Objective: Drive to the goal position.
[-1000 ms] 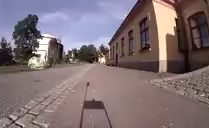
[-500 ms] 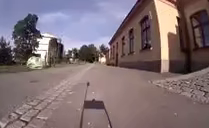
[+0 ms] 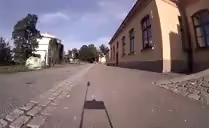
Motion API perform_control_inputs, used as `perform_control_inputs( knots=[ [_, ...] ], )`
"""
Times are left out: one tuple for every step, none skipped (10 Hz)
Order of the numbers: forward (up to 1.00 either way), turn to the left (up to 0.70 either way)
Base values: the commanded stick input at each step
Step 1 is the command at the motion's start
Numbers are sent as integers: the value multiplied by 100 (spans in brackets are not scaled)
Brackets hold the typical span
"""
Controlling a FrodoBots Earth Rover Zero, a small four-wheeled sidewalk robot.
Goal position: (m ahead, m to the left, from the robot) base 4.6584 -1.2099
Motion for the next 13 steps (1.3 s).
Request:
perform_control_inputs(
  knots=[
    [45, 0],
    [45, 0],
    [45, 0],
    [45, 0],
    [45, 0],
    [45, 0],
    [45, 0],
    [45, 0],
    [45, 0],
    [45, 0],
    [45, 0],
    [45, 0],
    [45, 0]
  ],
)
